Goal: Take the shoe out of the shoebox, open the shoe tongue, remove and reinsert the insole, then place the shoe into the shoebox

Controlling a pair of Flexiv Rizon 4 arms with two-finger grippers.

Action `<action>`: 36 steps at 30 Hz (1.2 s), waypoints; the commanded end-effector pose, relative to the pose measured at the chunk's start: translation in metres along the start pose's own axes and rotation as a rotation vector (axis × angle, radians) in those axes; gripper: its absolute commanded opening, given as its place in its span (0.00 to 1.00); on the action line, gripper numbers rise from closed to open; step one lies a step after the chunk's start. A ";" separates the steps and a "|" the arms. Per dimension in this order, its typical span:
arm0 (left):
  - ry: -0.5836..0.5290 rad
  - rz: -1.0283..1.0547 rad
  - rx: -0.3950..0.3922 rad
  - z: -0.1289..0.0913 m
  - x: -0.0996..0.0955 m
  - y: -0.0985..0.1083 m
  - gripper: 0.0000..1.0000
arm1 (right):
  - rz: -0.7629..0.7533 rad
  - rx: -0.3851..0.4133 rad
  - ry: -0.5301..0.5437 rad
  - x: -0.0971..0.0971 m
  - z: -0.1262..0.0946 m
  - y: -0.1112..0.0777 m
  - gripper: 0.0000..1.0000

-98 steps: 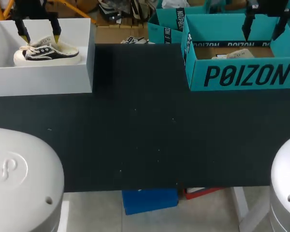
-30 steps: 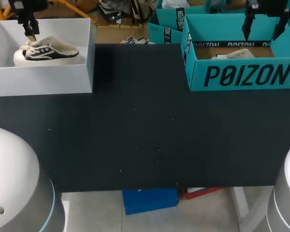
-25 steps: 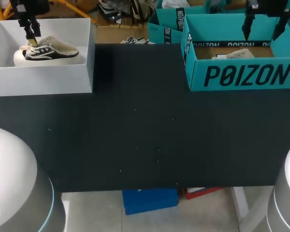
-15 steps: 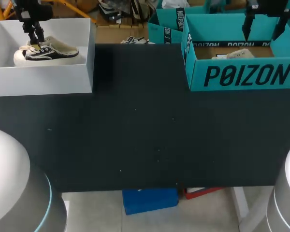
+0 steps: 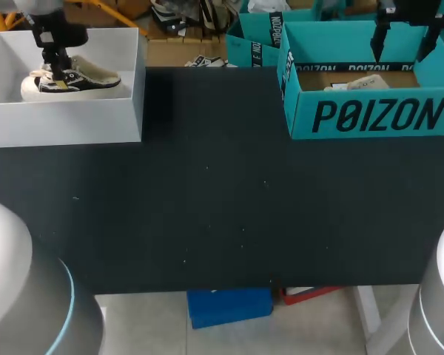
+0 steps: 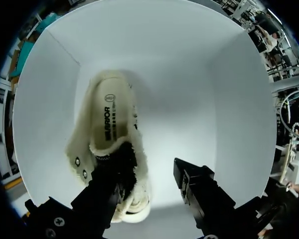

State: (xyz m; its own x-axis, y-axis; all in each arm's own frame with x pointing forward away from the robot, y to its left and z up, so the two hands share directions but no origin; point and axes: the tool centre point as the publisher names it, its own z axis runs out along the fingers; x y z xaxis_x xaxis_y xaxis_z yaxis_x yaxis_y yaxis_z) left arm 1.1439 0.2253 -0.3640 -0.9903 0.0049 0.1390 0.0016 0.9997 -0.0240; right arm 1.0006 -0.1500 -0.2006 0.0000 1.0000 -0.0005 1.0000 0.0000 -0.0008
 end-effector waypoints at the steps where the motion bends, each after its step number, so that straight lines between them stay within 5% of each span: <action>1: 0.003 -0.003 -0.006 0.014 -0.012 -0.002 0.52 | 0.000 0.000 0.000 0.000 0.000 0.000 1.00; 18: -0.003 -0.016 -0.035 0.047 -0.018 -0.007 0.46 | 0.000 0.000 0.000 0.000 0.000 0.000 1.00; 21: -0.005 -0.027 -0.036 0.049 -0.020 -0.006 0.34 | 0.000 0.000 0.000 0.000 0.000 0.000 1.00; 23: -0.010 -0.037 -0.040 0.049 -0.021 -0.006 0.01 | 0.000 0.000 0.000 0.000 0.000 0.000 1.00; 29: -0.024 -0.088 -0.065 0.053 -0.024 -0.005 0.00 | 0.000 0.000 0.000 0.000 0.000 0.000 1.00; 36: -0.038 -0.081 -0.049 0.031 -0.019 -0.007 0.00 | 0.000 0.000 0.000 0.000 0.000 0.000 1.00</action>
State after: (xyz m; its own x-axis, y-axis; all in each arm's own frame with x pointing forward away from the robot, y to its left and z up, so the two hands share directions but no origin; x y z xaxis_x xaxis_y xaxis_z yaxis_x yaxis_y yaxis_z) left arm 1.1616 0.2169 -0.4068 -0.9916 -0.0789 0.1026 -0.0760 0.9966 0.0321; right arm 1.0006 -0.1500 -0.2007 0.0000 1.0000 -0.0002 1.0000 0.0000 -0.0007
